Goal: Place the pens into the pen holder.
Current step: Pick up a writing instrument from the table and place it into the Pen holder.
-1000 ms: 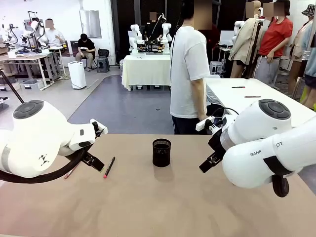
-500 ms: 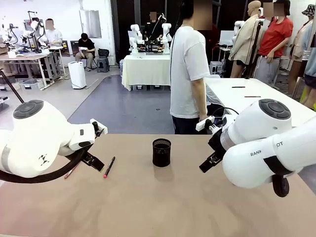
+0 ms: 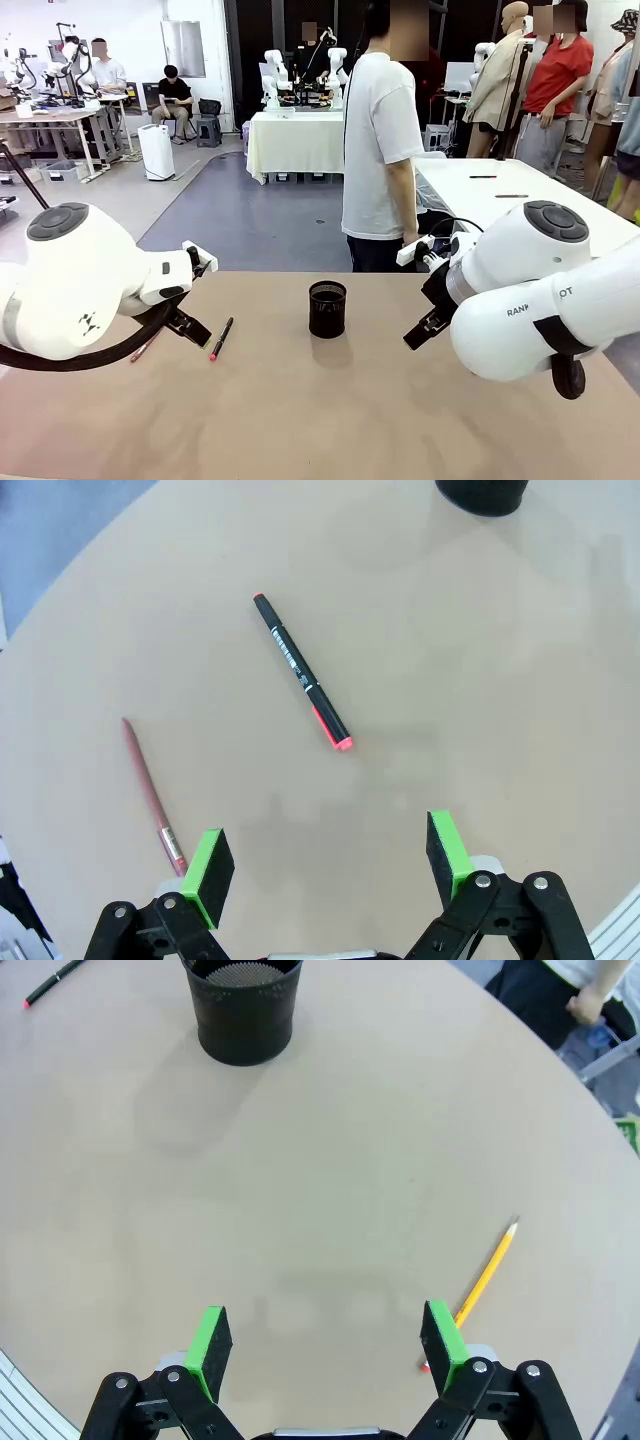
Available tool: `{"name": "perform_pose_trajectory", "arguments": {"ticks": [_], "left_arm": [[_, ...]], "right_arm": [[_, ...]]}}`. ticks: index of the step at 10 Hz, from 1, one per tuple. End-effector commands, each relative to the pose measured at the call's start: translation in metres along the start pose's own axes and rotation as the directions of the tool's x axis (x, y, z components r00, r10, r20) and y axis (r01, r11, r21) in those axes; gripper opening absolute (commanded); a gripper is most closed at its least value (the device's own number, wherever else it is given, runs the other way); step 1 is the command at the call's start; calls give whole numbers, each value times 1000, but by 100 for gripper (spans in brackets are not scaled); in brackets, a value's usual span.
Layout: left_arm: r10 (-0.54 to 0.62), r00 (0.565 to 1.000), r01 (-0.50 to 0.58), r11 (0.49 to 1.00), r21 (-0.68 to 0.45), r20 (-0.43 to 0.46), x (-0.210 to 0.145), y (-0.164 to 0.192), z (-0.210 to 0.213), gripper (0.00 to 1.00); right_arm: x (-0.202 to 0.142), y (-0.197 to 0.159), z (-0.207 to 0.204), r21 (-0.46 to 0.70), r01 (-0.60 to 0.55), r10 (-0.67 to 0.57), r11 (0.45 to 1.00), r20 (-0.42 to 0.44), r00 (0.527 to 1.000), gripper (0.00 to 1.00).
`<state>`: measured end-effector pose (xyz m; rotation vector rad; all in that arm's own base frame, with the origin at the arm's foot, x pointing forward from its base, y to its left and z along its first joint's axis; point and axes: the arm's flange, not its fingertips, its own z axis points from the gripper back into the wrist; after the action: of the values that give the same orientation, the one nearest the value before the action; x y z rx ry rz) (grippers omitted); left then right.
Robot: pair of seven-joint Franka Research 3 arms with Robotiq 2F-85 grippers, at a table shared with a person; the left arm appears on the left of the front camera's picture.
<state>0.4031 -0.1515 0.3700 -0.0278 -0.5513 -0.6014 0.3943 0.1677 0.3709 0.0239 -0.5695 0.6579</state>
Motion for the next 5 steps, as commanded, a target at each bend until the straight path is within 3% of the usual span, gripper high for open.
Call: {"name": "perform_pose_trajectory", "arguments": {"ticks": [1,5], "left_arm": [[0,1000,0,1000,0,0,0,0,0,100],[0,1000,0,1000,0,0,0,0,0,100]], "right_arm": [[0,0,0,0,0,0,1000,0,1000,100],[0,0,0,0,0,0,1000,0,1000,100]]}}
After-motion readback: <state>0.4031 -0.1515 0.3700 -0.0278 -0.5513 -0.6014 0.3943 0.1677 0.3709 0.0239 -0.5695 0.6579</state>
